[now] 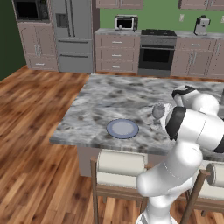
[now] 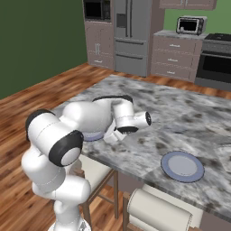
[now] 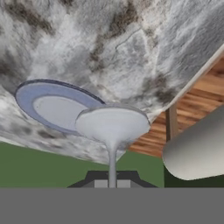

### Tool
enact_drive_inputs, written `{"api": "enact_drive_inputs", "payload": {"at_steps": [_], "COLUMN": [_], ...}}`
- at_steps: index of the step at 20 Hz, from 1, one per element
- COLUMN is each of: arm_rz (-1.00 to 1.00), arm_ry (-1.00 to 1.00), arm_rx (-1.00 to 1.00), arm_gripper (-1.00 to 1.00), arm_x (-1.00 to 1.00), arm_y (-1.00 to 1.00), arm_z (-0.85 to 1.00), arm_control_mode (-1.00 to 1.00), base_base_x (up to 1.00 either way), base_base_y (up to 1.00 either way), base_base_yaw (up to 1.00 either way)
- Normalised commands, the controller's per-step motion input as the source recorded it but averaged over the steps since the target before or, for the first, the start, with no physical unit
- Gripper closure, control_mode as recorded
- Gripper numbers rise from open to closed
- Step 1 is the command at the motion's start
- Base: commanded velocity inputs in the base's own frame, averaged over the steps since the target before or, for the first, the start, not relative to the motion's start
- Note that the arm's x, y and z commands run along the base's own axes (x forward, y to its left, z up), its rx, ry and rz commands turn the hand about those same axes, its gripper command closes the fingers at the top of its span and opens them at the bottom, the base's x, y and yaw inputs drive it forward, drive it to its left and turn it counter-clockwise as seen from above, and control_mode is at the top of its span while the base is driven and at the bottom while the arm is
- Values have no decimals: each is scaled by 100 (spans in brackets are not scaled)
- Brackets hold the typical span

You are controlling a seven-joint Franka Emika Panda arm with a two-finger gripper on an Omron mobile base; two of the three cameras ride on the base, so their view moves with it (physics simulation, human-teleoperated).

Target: Retrieve the wine glasses from the counter and place one next to each plate.

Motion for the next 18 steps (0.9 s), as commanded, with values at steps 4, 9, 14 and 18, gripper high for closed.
{"api": "enact_drive_inputs", "payload": {"at_steps": [4,9,14,18], "arm_rz": [0,0,0,0], "arm_ry": [0,0,0,0], "arm_rx": [0,0,0,0], "arm_gripper": [100,100,100,100], "arm_x": [0,0,6,16], "arm_y": [0,0,4,9], "arm_z": [-18,-19,-20,-16], "arm_control_mode": [-100,-100,-100,-100], "base_base_x": [0,0,0,0], "base_base_y": [0,0,0,0], "base_base_yaw": [0,0,0,0]}}
